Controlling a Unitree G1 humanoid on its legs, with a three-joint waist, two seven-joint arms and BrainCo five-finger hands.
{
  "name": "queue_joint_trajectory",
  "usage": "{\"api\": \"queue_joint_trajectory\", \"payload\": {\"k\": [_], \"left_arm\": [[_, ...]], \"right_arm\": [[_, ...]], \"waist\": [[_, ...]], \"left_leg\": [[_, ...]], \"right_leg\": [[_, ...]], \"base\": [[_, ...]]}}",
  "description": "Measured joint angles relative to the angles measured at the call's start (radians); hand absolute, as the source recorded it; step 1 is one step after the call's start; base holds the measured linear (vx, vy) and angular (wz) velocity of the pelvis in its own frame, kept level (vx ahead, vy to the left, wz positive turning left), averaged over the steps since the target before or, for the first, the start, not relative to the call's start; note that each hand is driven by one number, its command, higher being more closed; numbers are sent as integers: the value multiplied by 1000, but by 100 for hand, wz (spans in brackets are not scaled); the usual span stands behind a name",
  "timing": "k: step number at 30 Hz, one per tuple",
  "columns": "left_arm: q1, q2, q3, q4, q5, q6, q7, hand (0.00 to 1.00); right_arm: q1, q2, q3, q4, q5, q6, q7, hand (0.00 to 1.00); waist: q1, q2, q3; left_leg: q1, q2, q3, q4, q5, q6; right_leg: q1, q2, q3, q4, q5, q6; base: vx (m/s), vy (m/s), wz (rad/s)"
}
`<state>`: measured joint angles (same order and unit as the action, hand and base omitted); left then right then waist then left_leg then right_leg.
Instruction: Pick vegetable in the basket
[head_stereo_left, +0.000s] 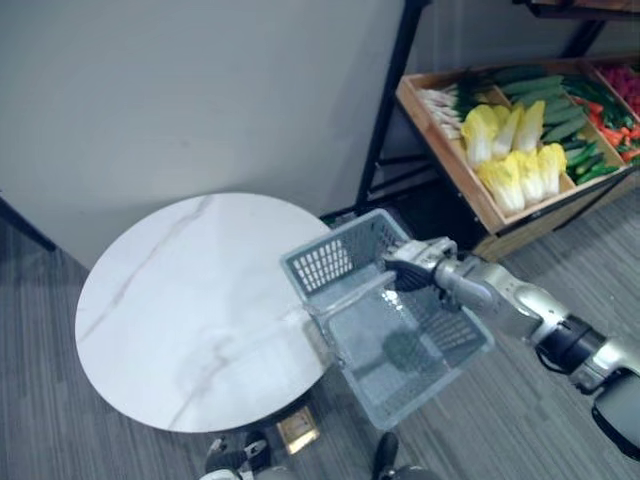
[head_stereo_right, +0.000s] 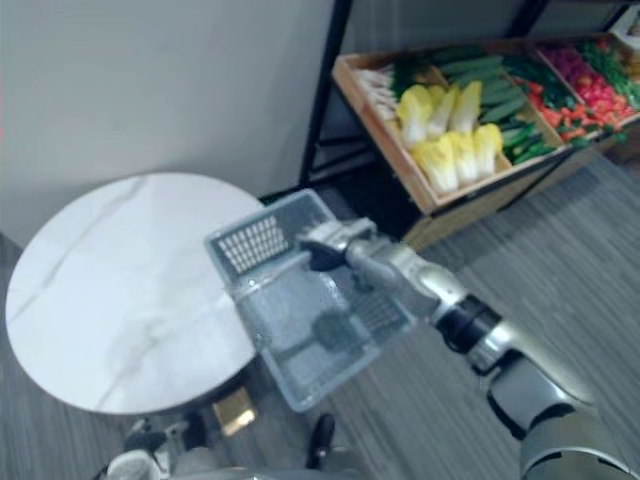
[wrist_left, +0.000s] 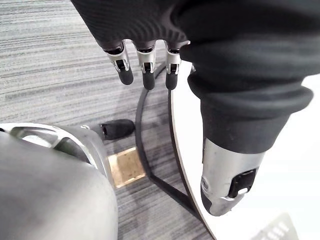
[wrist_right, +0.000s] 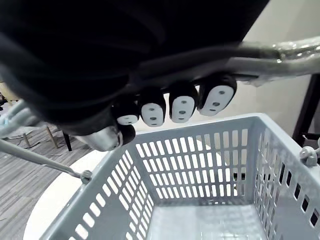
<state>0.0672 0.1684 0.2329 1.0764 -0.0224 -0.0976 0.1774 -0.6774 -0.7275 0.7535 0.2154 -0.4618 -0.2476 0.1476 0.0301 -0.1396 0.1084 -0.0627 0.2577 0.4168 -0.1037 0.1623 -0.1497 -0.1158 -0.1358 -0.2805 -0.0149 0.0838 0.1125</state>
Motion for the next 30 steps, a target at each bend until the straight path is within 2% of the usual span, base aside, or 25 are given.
{"api": "queue_joint_trajectory", "payload": {"k": [6,11,14,18,19,20,21,22,23,24,25,26,27,28,29,30], "left_arm": [[12,-2,-11,14,6,-1,-11,0],[51,-12,-40,28,7,1,-28,0],[80,-19,-48,27,7,5,-31,0],[76,-2,-64,27,8,13,-33,0],[76,10,-74,26,10,13,-33,0],[66,29,-73,20,30,14,-35,0],[66,42,-72,18,43,15,-36,0],[75,30,-69,15,48,12,-38,0],[75,27,-61,4,53,12,-39,0],[73,34,-47,-6,59,13,-39,0],[77,44,-31,-9,66,15,-42,0],[82,28,-15,23,66,14,-48,0],[82,23,-11,18,66,12,-48,0],[81,25,-24,16,64,9,-47,0],[74,29,-32,20,64,11,-48,0],[75,28,-32,28,64,12,-49,0]], "right_arm": [[196,-87,-138,-50,6,-26,8,100],[374,-93,-280,-46,-11,-25,-7,100],[533,-76,-439,-51,-14,-19,-43,100],[624,-46,-562,-98,-53,-5,-81,100],[639,-35,-589,-122,-82,0,-98,100],[640,-27,-591,-138,-90,6,-108,100],[641,-6,-591,-139,-91,17,-109,100],[638,10,-583,-137,-97,34,-110,100],[611,28,-559,-130,-110,35,-111,100],[590,38,-536,-123,-114,32,-111,100],[546,44,-504,-109,-119,23,-113,100],[507,65,-490,-100,-126,25,-114,100],[496,66,-488,-105,-126,22,-117,100],[473,66,-487,-98,-126,13,-121,100],[447,67,-483,-82,-126,9,-123,100],[406,68,-467,-76,-127,8,-124,100]], "waist": [[-4,15,-13],[-12,51,-32],[-36,60,-38],[-57,35,-25],[-59,19,-27],[-66,-25,-24],[-64,-46,-19],[-59,2,-20],[-54,1,-11],[-62,-17,-2],[-46,-34,0],[-21,7,4],[-27,12,5],[-31,10,3],[-24,7,2],[-13,3,-1]], "left_leg": [[16,-1,2,0,-1,0],[53,-14,6,0,-17,-2],[75,-41,8,0,-30,6],[77,-81,42,0,-37,21],[56,-96,73,2,-41,29],[43,-132,110,11,-41,32],[39,-154,128,42,-61,54],[50,-113,188,31,-72,105],[45,-78,235,75,-94,120],[37,-68,251,142,-142,109],[19,-47,276,233,-222,124],[51,9,368,212,-216,147],[69,17,417,196,-207,151],[93,13,471,179,-199,151],[104,14,515,178,-196,150],[100,16,576,180,-190,152]], "right_leg": [[15,-1,3,-2,0,0],[50,-11,6,-2,-5,7],[40,-49,13,64,-41,23],[-15,-94,56,124,-44,45],[-50,-102,87,117,-28,70],[-100,-126,118,110,-18,69],[-92,-148,95,63,-25,80],[-60,-146,-59,45,-109,34],[-111,-170,-143,214,-81,-103],[-125,-194,-199,329,65,-176],[-141,-185,-282,301,140,-218],[-125,-117,-251,282,141,-225],[-128,-130,-290,413,44,-261],[-101,-173,-327,597,-59,-240],[-67,-195,-331,649,-83,-222],[-29,-227,-331,661,-83,-221]], "base": [[9,-2,-1],[2,7,0],[8,60,3],[-30,87,-19],[-20,99,-65],[-39,147,-76],[-16,160,-99],[-14,186,-116],[35,150,-118],[-17,118,-153],[-130,36,-200],[-170,32,-205],[-159,76,-177],[-66,112,-128],[-73,75,-167],[-58,10,-165]]}}
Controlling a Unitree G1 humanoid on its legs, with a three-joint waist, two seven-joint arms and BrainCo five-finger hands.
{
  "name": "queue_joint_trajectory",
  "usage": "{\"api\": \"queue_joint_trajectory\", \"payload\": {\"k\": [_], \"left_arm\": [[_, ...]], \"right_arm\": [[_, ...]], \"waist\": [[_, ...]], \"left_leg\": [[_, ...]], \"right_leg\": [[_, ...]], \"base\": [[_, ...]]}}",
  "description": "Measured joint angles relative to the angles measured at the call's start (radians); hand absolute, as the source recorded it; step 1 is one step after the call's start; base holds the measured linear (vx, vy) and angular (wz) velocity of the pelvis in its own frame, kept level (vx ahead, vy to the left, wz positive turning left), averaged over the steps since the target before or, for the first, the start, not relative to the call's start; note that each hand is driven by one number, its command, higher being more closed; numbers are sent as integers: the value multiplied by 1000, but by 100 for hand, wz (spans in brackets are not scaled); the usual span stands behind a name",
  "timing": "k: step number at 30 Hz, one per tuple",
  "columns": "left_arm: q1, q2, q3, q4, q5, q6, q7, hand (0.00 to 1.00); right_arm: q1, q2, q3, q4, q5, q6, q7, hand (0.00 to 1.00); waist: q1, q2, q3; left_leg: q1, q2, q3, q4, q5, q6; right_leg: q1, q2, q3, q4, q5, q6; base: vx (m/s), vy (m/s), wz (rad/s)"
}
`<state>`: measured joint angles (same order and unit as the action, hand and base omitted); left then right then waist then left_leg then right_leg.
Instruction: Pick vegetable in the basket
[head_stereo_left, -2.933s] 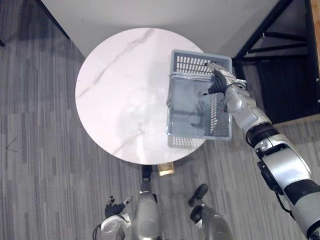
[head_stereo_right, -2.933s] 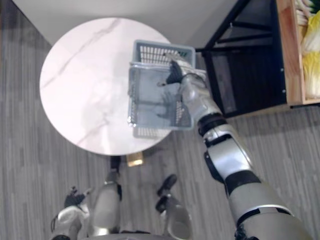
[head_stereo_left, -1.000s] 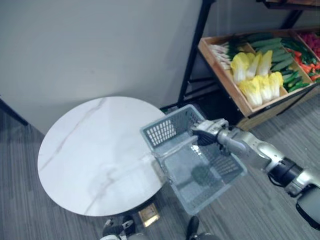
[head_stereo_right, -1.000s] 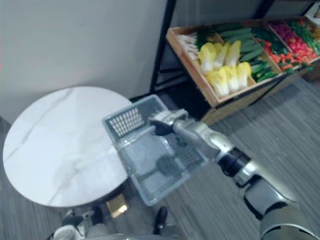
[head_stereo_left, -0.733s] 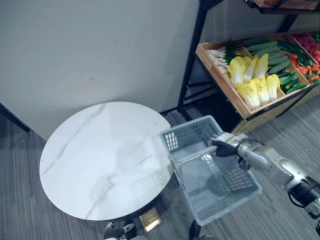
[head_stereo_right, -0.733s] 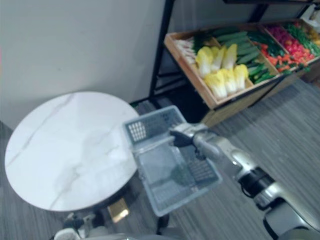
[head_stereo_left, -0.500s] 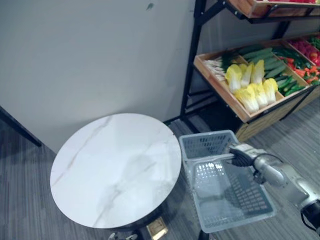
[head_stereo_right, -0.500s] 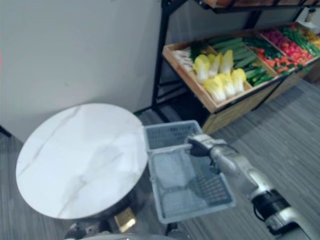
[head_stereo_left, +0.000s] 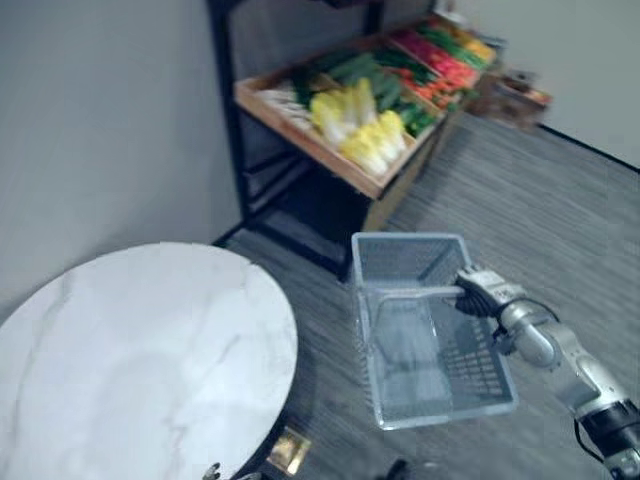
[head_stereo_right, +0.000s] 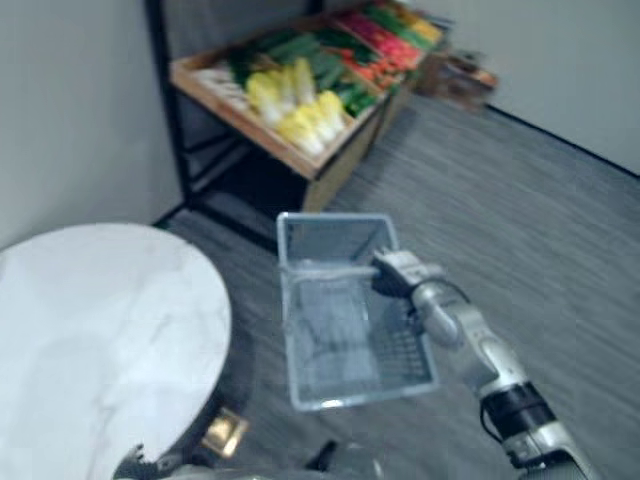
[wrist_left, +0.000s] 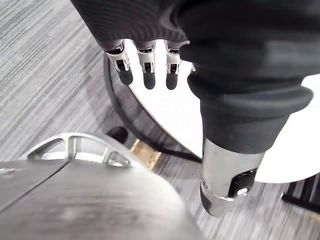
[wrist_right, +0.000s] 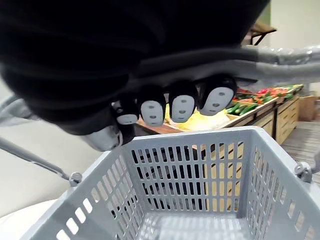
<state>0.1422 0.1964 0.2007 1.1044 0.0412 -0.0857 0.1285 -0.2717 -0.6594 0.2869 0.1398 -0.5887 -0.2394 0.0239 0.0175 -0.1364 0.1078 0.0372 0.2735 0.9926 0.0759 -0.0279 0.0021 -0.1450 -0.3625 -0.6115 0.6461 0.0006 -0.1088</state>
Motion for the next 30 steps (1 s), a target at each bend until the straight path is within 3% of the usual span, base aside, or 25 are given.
{"api": "queue_joint_trajectory", "payload": {"k": [1,2,3,5,6,7,9,11,13,15,16,17,18,20,23,25,28,30], "left_arm": [[-1,-3,1,-1,0,0,0,0],[-4,-4,4,-1,-2,1,2,0],[-6,-4,20,-1,-3,1,4,0],[-15,-11,35,0,-3,1,5,0],[-19,-27,40,0,-3,1,7,0],[-22,-38,42,0,-3,1,8,0],[-27,-55,41,0,0,1,16,0],[-26,-63,40,-1,0,0,17,0],[-21,-66,36,-2,0,0,17,0],[-17,-66,32,-9,0,0,17,0],[-9,-69,29,-12,-2,-4,20,0],[-2,-70,28,-12,-2,-8,21,0],[9,-78,12,-11,-3,-22,20,0],[25,-98,-3,-15,-30,-40,17,0],[31,-91,-11,-26,-39,-42,10,0],[28,-82,-15,-47,-38,-44,0,0],[25,-90,-23,-50,-37,-44,-8,0],[24,-93,-50,-51,-35,-43,-16,0]], "right_arm": [[-21,1,5,0,0,-4,-8,100],[-38,2,12,0,-1,-10,-19,100],[-58,3,29,1,-3,-11,-23,100],[-64,3,42,4,-4,-11,-23,100],[-61,2,43,9,-6,-11,-23,100],[-60,0,43,12,-6,-10,-24,100],[-33,-17,39,12,-24,-7,-26,100],[10,-33,32,9,-24,-6,-26,100],[74,-50,7,-7,-40,-6,-28,100],[86,-51,-5,-6,-40,-4,-29,100],[93,-54,-3,-6,-41,0,-31,100],[93,-53,-2,-6,-41,1,-32,100],[84,-56,-2,-6,-40,5,-42,100],[73,-56,13,-5,-40,10,-57,100],[74,-48,49,-5,-39,7,-58,100],[74,-48,50,-4,-39,7,-58,100],[74,-48,54,15,-39,7,-58,100],[74,-48,54,28,-39,5,-58,100]], "waist": [[11,-1,-1],[15,-4,-3],[16,-4,-3],[14,-5,-4],[13,13,-4],[11,30,-3],[-23,81,-6],[-42,106,-9],[-46,125,-11],[-45,126,-9],[-41,122,-3],[-37,111,5],[-36,122,9],[-16,151,18],[-16,144,21],[-11,126,37],[-11,134,44],[-13,154,43]], "left_leg": [[-7,4,48,4,3,2],[-22,12,86,20,5,3],[-41,31,133,46,6,5],[-51,59,191,85,8,8],[-52,85,227,111,12,4],[-54,101,238,121,18,3],[-59,153,257,147,47,-5],[-53,197,255,164,67,-11],[-31,277,236,243,100,-15],[-35,290,152,287,135,-11],[-52,281,-45,346,193,-24],[-77,259,-140,365,176,-50],[-106,172,-319,384,79,-111],[-119,49,-490,328,4,-103],[-81,-13,-579,223,-25,-102],[-91,-18,-595,220,-36,-118],[-85,-38,-595,188,-41,-124],[-70,-44,-596,135,-48,-135]], "right_leg": [[19,-23,0,-20,6,9],[37,-32,1,-72,18,69],[62,-33,-5,-179,17,155],[84,-1,-36,-315,-27,223],[92,35,-41,-385,-43,239],[100,60,-41,-426,-44,240],[126,144,-50,-541,-43,239],[148,189,-51,-572,-40,235],[157,233,-14,-583,-44,218],[159,231,19,-582,-50,207],[170,219,77,-583,-47,199],[171,202,100,-585,-47,193],[165,179,152,-596,-45,182],[139,185,242,-615,-26,172],[131,201,293,-663,13,191],[132,204,305,-709,64,206],[130,203,310,-735,92,213],[115,206,309,-735,99,216]], "base": [[-86,-49,-170],[-95,-122,-153],[-102,-171,-125],[-98,-318,-105],[-88,-378,-93],[-100,-380,-82],[-121,-337,-40],[-136,-235,-14],[-122,-190,-47],[-44,-76,-60],[-27,-64,-76],[-47,13,-107],[-52,70,-105],[-49,136,-132],[43,92,-63],[55,56,-24],[41,35,-4],[10,41,-7]]}}
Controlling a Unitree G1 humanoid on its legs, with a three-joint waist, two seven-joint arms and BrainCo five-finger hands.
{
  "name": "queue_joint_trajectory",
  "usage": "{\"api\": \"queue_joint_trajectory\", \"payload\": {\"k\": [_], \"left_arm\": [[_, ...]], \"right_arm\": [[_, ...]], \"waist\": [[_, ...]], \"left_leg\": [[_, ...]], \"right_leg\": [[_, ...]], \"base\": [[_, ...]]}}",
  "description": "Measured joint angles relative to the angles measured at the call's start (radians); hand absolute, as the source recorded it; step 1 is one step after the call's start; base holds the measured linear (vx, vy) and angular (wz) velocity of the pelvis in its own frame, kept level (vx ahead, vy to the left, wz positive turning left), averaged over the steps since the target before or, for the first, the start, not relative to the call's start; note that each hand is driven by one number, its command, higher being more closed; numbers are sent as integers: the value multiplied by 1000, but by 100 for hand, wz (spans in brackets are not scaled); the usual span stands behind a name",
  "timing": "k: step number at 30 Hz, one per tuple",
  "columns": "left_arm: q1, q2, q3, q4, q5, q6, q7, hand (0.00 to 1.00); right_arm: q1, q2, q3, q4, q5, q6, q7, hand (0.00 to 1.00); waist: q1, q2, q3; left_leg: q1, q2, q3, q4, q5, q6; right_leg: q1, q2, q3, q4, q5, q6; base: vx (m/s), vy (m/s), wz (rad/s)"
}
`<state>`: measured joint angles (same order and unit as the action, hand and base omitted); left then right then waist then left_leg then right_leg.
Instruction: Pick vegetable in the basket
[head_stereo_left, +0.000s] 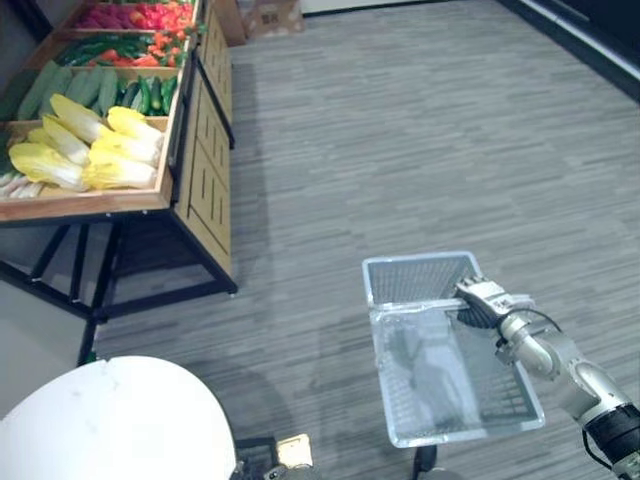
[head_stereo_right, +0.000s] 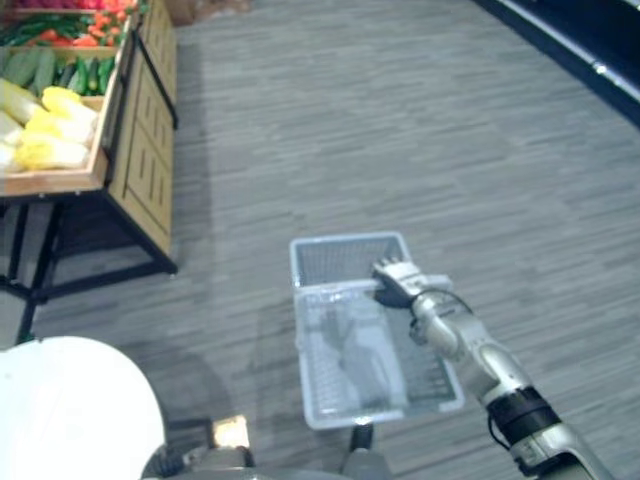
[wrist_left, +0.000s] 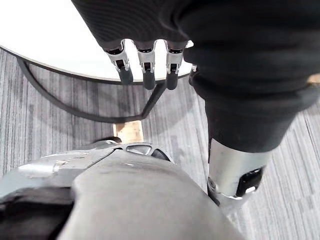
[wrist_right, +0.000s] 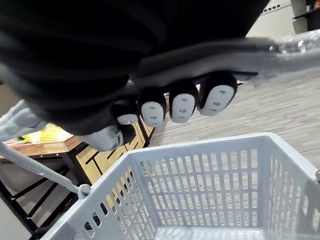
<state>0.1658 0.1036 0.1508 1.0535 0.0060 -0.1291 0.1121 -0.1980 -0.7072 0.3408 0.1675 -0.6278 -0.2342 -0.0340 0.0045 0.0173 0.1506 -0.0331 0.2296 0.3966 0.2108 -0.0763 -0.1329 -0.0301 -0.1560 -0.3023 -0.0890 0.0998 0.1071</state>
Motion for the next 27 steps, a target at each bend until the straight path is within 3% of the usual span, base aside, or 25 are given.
{"api": "queue_joint_trajectory", "payload": {"k": [6,8,10,12,14,16,17,18,19,20,21,22,26,27], "left_arm": [[-15,10,-39,-7,14,2,1,0],[-11,18,-40,-18,14,2,1,0],[-10,20,-48,-18,14,4,1,0],[-12,24,-52,-19,16,5,1,0],[-7,26,-71,-18,17,6,1,0],[4,32,-84,-17,17,7,0,0],[9,41,-91,-18,17,7,-2,0],[13,53,-97,-20,17,7,-1,0],[15,56,-97,-21,16,7,-1,0],[16,67,-96,-19,16,11,1,0],[14,70,-93,-19,16,12,1,0],[12,69,-90,-19,16,13,1,0],[-5,58,-67,-21,17,23,3,0],[-8,60,-66,-21,17,23,4,0]], "right_arm": [[32,5,-31,6,-3,13,0,100],[54,26,-60,7,-3,18,0,100],[68,37,-60,7,-3,18,-1,100],[88,62,-62,6,-3,18,-1,100],[108,77,-61,9,-4,19,0,100],[118,103,-61,21,-10,19,0,100],[120,114,-61,30,-28,19,0,100],[119,128,-69,32,-34,18,-1,100],[120,140,-70,37,-40,18,-1,100],[121,153,-69,38,-48,15,-1,100],[120,154,-75,37,-48,12,-1,100],[120,156,-85,37,-48,12,-1,100],[105,158,-122,38,-43,18,-7,100],[105,157,-128,38,-43,19,-7,100]], "waist": [[-4,6,0],[4,-13,2],[10,-20,0],[15,-29,2],[23,-32,4],[23,-35,7],[25,-37,9],[25,-54,22],[25,-57,29],[23,-69,31],[21,-70,31],[21,-70,31],[22,-62,36],[21,-62,37]], "left_leg": [[28,-19,-53,-133,-26,-7],[34,-41,-51,-145,-28,-7],[37,-66,-50,-138,-40,9],[36,-102,-52,-137,-69,25],[41,-107,-56,-141,-78,37],[71,-110,-74,-146,-82,45],[100,-109,-86,-162,-81,51],[133,-115,-111,-175,-82,77],[145,-115,-121,-173,-87,89],[154,-109,-146,-170,-97,94],[156,-102,-172,-172,-100,98],[156,-103,-188,-174,-103,99],[160,-100,-266,-170,-143,76],[165,-97,-279,-170,-147,60]], "right_leg": [[-18,13,-22,-6,16,13],[-18,-3,-19,-9,24,24],[-28,-35,-18,26,18,32],[-76,-91,-13,141,-29,50],[-127,-124,-20,272,-32,52],[-196,-156,-21,471,-3,3],[-242,-177,-9,603,45,-81],[-294,-200,40,724,99,-92],[-317,-200,69,769,92,-82],[-333,-181,72,808,5,-61],[-337,-159,44,770,-49,-68],[-337,-153,24,726,-55,-73],[-332,-110,22,201,-4,-7],[-333,-112,26,160,-2,-4]], "base": [[-27,39,9],[-45,93,5],[-45,140,2],[-44,195,7],[-9,134,13],[33,154,22],[73,148,34],[87,118,37],[123,41,51],[160,-2,62],[182,-9,67],[210,-24,65],[360,-119,60],[550,-257,87]]}}
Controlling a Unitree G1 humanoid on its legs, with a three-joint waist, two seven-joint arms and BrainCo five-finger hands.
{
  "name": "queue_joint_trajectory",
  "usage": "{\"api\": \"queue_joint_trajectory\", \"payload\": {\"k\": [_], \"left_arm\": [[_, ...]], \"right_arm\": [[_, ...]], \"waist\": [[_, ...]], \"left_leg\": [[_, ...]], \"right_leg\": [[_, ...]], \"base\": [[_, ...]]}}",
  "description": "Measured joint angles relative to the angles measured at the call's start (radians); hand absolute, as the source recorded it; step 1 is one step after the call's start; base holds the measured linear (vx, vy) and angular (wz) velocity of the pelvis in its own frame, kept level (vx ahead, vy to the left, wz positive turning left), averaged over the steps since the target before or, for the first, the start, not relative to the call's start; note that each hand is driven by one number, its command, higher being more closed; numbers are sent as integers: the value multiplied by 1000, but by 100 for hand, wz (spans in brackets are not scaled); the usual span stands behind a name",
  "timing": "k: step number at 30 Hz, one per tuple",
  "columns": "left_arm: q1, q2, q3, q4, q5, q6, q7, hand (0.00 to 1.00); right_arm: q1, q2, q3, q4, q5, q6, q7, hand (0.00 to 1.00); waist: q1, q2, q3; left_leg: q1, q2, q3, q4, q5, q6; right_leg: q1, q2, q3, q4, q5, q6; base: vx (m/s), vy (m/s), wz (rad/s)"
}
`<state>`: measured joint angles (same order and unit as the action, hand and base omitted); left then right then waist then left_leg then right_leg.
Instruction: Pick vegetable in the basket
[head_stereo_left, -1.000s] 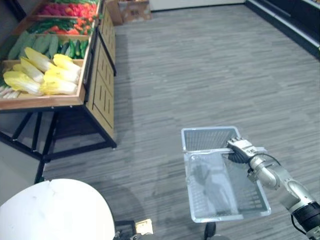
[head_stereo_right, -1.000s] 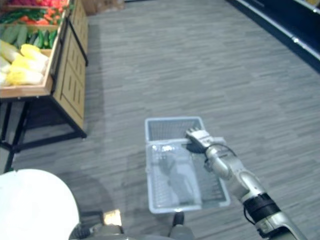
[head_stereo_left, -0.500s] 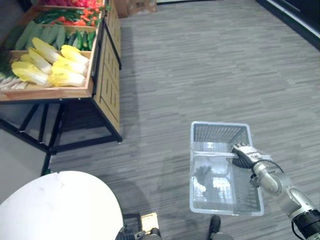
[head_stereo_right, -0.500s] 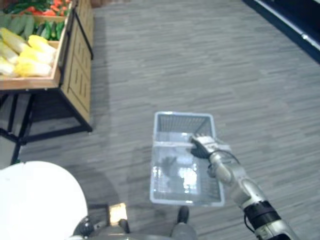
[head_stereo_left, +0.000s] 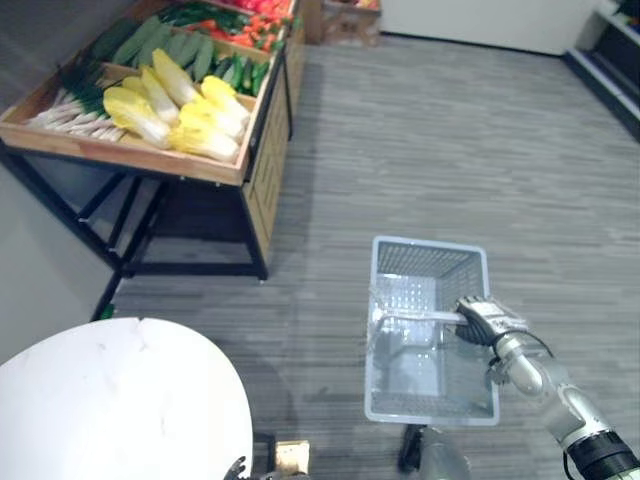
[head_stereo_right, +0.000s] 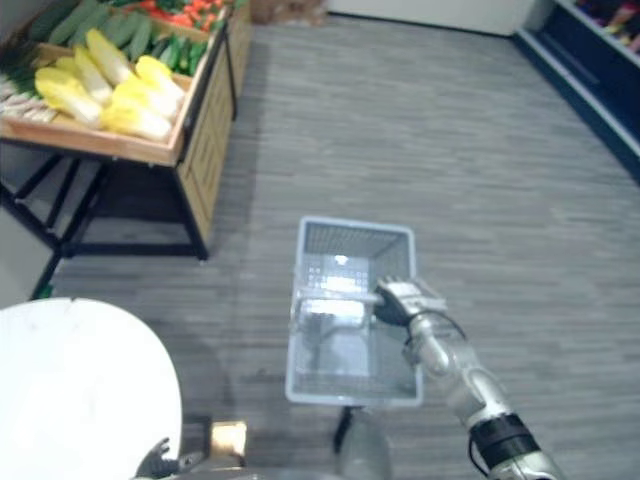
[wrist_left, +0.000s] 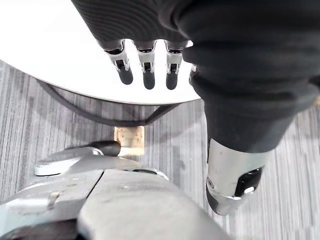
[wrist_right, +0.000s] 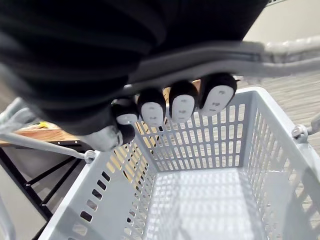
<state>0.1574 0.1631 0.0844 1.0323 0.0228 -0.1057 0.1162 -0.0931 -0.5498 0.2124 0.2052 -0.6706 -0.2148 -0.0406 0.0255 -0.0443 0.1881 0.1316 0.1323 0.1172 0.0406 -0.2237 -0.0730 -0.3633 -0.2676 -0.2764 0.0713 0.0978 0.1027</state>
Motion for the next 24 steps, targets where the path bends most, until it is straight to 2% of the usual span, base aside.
{"api": "queue_joint_trajectory", "payload": {"k": [2,3,4,5,6,7,8,9,10,11,13,14,15,16,18,19,20,21,22,23,24], "left_arm": [[-3,5,0,-3,1,0,3,0],[-2,9,6,4,1,4,7,0],[-8,-7,8,3,2,5,8,0],[-20,-39,12,1,2,3,7,0],[-26,-60,12,3,2,-1,6,0],[-25,-58,24,4,3,-1,4,0],[-25,-56,32,11,4,0,7,0],[-24,-57,32,16,4,1,7,0],[-21,-55,32,10,2,1,11,0],[-19,-57,31,-9,0,-2,13,0],[-16,-57,31,-37,-4,-9,13,0],[-12,-56,33,-48,-11,-14,14,0],[-10,-56,35,-57,-20,-16,14,0],[-11,-56,36,-61,-21,-17,15,0],[-16,-56,39,-79,-21,-16,20,0],[-18,-55,40,-79,-21,-15,23,0],[-15,-60,40,-77,-21,-14,30,0],[-8,-70,42,-79,-21,-14,35,0],[-20,-63,41,-76,-21,-12,36,0],[-28,-56,41,-96,-21,-16,39,0],[-46,-45,43,-109,-20,-15,39,0]], "right_arm": [[-7,0,-10,0,0,8,0,100],[-1,-2,-22,3,-3,17,0,100],[-1,-2,-34,9,-4,26,0,100],[-12,-2,-58,11,-6,40,2,100],[-17,-3,-67,12,-11,43,3,100],[-16,-3,-68,11,-21,43,3,100],[-14,-7,-71,11,-28,43,3,100],[-11,-12,-72,11,-27,43,3,100],[-6,-33,-72,11,-26,42,1,100],[0,-37,-81,12,-26,47,-4,100],[14,-37,-82,17,-26,63,-4,100],[24,-37,-82,16,-26,64,-5,100],[24,-37,-82,16,-26,64,-5,100],[24,-37,-82,17,-26,64,-5,100],[25,-23,-83,17,-26,64,-6,100],[27,-19,-82,17,-26,64,-6,100],[41,-21,-83,17,-25,64,-6,100],[58,-20,-86,21,-25,64,-7,100],[61,11,-85,35,-25,69,-7,100],[64,22,-72,36,-26,68,-5,100],[59,22,-69,35,-26,60,-5,100]], "waist": [[0,-13,7],[-1,0,6],[-1,26,2],[0,71,-1],[1,78,0],[1,79,0],[-5,77,1],[-13,77,1],[-17,69,6],[-1,71,11],[9,69,13],[13,66,14],[15,65,15],[18,65,15],[30,57,19],[32,54,21],[31,66,14],[31,98,5],[24,64,10],[16,47,9],[26,40,12]], "left_leg": [[42,12,-30,-4,-35,-49],[77,39,-57,-3,-73,-87],[84,68,-64,1,-74,-90],[65,119,-65,37,-58,-90],[47,143,-73,93,-13,-107],[40,153,-77,132,11,-111],[-2,168,-80,252,62,-124],[-31,175,-87,332,96,-130],[-154,180,-130,618,320,-145],[-247,180,-118,815,296,-154],[-338,178,-40,945,194,-105],[-380,175,23,941,143,-59],[-415,172,61,916,112,-34],[-442,168,86,879,96,-26],[-495,122,149,590,84,-9],[-496,102,153,492,94,0],[-486,70,142,267,181,-1],[-452,61,129,99,365,44],[-439,26,138,99,359,46],[-458,2,124,117,331,50],[-486,-2,122,187,286,66]], "right_leg": [[8,-1,-8,-36,-4,2],[16,8,-12,11,81,-36],[-2,23,-23,66,91,-38],[-27,52,-48,150,27,-58],[-36,72,-55,209,-22,-81],[-32,78,-58,231,-45,-84],[-5,89,-67,265,-101,-86],[16,92,-75,274,-127,-86],[97,96,-70,263,-183,-90],[161,110,-60,217,-208,-117],[260,127,-54,131,-210,-118],[323,131,-53,83,-210,-117],[353,132,-51,58,-213,-112],[370,130,-49,47,-212,-103],[402,108,-44,20,-205,-59],[408,96,-43,16,-209,-39],[429,88,-45,5,-222,-4],[470,96,-45,-8,-241,54],[484,67,-50,-16,-243,60],[489,65,-58,-22,-241,64],[498,76,-55,-32,-218,64]], "base": [[503,-335,70],[520,-396,56],[605,-483,47],[478,-395,3],[471,-394,-8],[483,-361,-12],[411,-270,3],[621,-369,6],[704,-279,-7],[676,-225,-18],[526,-47,-20],[498,4,-16],[402,35,-16],[309,81,-23],[416,201,-36],[464,321,-31],[506,364,-18],[419,294,6],[407,229,36],[356,122,49],[357,83,32]]}}
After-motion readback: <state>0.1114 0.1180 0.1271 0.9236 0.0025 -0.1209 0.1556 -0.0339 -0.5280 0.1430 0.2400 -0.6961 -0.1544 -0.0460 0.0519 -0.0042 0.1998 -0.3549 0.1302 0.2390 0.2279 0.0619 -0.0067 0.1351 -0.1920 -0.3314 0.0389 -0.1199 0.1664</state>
